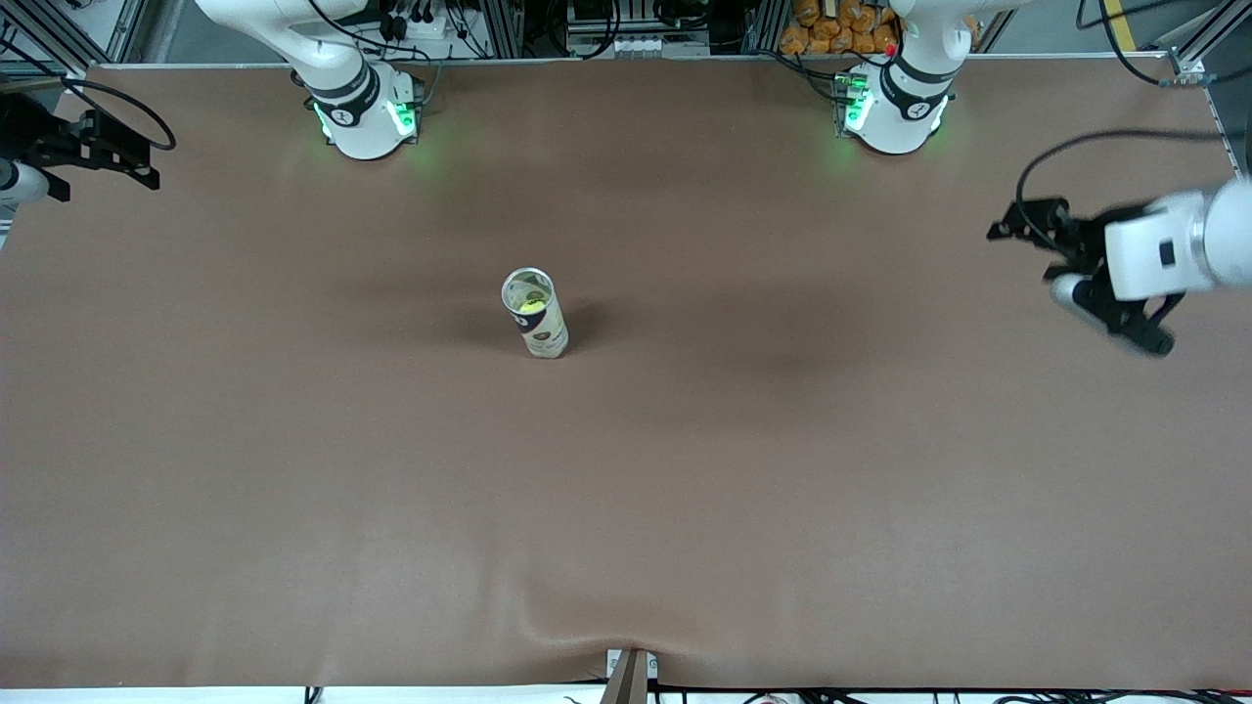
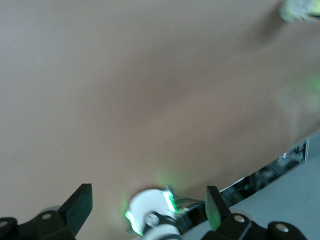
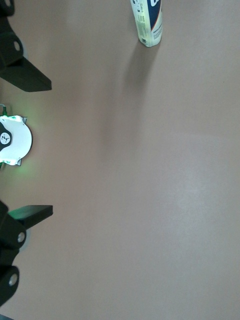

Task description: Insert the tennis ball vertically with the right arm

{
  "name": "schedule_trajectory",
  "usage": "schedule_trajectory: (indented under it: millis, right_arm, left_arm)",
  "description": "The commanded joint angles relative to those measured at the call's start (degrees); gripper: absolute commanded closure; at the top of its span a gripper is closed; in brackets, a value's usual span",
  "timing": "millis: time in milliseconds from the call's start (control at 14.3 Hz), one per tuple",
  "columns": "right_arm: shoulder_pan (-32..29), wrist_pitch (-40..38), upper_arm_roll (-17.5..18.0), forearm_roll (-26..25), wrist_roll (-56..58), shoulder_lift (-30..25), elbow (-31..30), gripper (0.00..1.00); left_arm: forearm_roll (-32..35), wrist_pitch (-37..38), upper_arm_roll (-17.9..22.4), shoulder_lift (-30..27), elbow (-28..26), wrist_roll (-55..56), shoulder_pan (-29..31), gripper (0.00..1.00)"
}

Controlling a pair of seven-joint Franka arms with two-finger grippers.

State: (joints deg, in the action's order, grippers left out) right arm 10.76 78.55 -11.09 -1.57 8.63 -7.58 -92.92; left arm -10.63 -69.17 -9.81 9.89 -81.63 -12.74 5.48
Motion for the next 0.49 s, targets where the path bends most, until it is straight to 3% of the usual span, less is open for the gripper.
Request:
schedule_trajectory:
  millis: [0, 140, 350, 420]
  right_arm:
    - [3.5, 2.9, -3.4, -0.4, 0.4, -0.8, -2.4, 0.00]
    - [2.2, 3.7, -3.0, -0.4, 0.5, -0.9, -2.8, 0.00]
    - [0.0, 5.8, -4.0, -0.4, 0.4, -1.1, -1.6, 0.00]
    - [0.0, 5.8, -4.5, -0.4, 0.5, -0.9, -0.6, 0.00]
  left_arm:
    - [7.2, 0.9, 2.7, -6.4, -1.7, 9.2, -5.2, 0.00]
    - [10.1, 0.8, 4.1, -9.0, -1.4, 9.2, -5.8, 0.00]
    - [9.3, 0.4, 13.6, -10.2, -1.2, 9.1, -7.7, 0.00]
    - [9.2, 0.4, 14.3, -11.9, -1.5, 9.1, -7.9, 0.00]
